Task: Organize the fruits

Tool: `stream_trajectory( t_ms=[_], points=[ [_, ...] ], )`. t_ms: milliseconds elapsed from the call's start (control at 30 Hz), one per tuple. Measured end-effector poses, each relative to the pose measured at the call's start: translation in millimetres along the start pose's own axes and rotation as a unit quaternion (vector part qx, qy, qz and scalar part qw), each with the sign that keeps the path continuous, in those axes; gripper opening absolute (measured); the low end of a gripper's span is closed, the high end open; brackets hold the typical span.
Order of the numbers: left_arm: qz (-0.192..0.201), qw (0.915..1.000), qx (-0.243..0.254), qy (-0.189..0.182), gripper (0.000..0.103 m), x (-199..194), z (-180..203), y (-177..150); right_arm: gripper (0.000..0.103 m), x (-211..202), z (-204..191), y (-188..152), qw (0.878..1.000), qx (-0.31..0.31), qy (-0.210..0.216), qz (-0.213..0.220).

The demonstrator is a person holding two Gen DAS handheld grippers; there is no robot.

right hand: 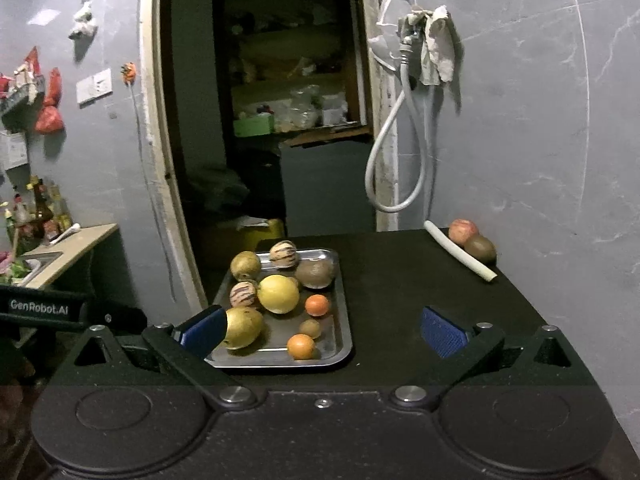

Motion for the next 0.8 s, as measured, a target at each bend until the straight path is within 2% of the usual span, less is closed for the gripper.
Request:
stream_trajectory(
  t_ms=[200, 367, 700, 800],
  points=[
    [0.013, 0.9997, -0.009, 0.016, 0.102, -20.3, -6.1, -10.2, 0.102, -14.5, -7.5, -5.2, 1.000, 0.004, 0.006, 0.002],
    [0.011, 0.9998, -0.007, 0.015, 0.102, -28.2, -15.7, -18.1, 0.102, -26.5, -13.8, -12.1, 1.000, 0.014, -0.015, -0.001],
    [0.009, 0.9997, 0.019, -0.013, 0.102, -47.3, -25.7, -36.8, 0.102, -63.9, -27.7, -36.8, 0.997, 0.037, -0.067, 0.009],
    [-0.002, 0.9995, 0.025, -0.017, 0.102, -47.8, -25.6, -43.3, 0.102, -70.2, -26.9, -44.1, 0.996, 0.049, -0.075, -0.001]
  ],
)
Point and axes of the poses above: each gripper's, at about its wrist camera, not at the fingertips, and x roughly the way its jaws point, z to its right, y to its top, the point moved 8 cm from there along x, roughly the way its jaws point, and after that the axes turned 4 degrees about -x, right-handed, at the moved point
